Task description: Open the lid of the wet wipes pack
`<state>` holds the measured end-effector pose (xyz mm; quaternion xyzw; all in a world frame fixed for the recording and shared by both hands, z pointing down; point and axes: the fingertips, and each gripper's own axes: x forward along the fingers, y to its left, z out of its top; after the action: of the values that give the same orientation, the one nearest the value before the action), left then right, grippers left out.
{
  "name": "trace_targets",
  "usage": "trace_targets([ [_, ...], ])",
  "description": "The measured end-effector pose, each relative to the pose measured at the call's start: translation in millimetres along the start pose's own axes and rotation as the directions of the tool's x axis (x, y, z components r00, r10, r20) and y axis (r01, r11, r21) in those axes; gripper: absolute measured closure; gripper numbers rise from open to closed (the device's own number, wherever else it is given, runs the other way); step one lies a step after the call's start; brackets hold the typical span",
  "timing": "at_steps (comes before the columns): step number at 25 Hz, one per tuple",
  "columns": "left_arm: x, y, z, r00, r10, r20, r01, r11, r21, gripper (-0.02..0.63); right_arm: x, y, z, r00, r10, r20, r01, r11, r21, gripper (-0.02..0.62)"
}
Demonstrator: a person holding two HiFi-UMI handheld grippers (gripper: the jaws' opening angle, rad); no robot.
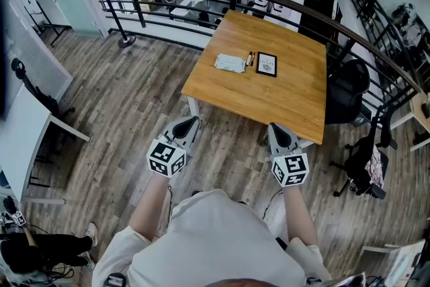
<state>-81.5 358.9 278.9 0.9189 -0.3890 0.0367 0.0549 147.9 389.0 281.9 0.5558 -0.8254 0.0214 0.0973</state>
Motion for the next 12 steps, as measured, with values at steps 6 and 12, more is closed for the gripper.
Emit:
trace_targets([
  [6, -3.0, 2.5, 0.3, 1.0, 0.001, -0.003, -0.001, 1.0, -0.002, 0.614, 2.0, 4.2, 3.8, 1.0, 0.0, 0.006, 0.0, 1.0, -0.006, 0.594],
  [12, -1.0, -0.8, -0.9, 1.0, 0.001, -0.009, -0.001, 1.0, 0.001, 0.614, 2.6, 2.6, 0.1, 1.0, 0.006, 0.001, -0.006, 1.0, 0.003, 0.594],
])
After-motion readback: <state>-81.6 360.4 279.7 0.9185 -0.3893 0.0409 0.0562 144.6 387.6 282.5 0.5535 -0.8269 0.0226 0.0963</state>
